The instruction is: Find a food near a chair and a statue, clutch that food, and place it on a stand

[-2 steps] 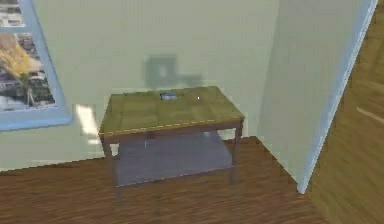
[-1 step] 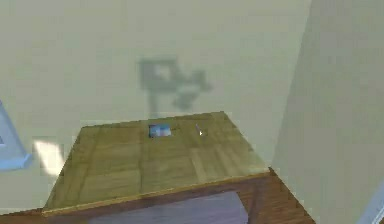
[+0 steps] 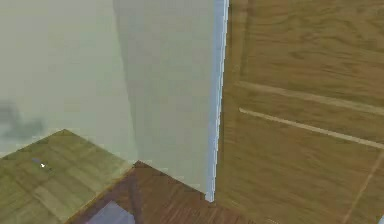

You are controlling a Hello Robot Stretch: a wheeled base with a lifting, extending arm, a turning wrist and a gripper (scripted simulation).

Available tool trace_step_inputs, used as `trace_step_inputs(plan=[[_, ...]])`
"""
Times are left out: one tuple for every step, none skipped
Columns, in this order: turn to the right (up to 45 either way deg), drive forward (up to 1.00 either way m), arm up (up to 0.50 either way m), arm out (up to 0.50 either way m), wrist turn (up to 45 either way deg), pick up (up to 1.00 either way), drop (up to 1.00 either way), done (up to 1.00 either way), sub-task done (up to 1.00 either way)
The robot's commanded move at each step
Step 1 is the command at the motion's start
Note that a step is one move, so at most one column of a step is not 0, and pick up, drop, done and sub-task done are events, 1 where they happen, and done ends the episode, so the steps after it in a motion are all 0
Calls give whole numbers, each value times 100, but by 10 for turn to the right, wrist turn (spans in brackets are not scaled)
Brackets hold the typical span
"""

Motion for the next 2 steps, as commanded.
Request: trace_step_inputs(plan=[[240, 0, 0, 0, 0, 0, 0, 0, 0], [-450, 0, 0, 0, 0, 0, 0, 0, 0]])
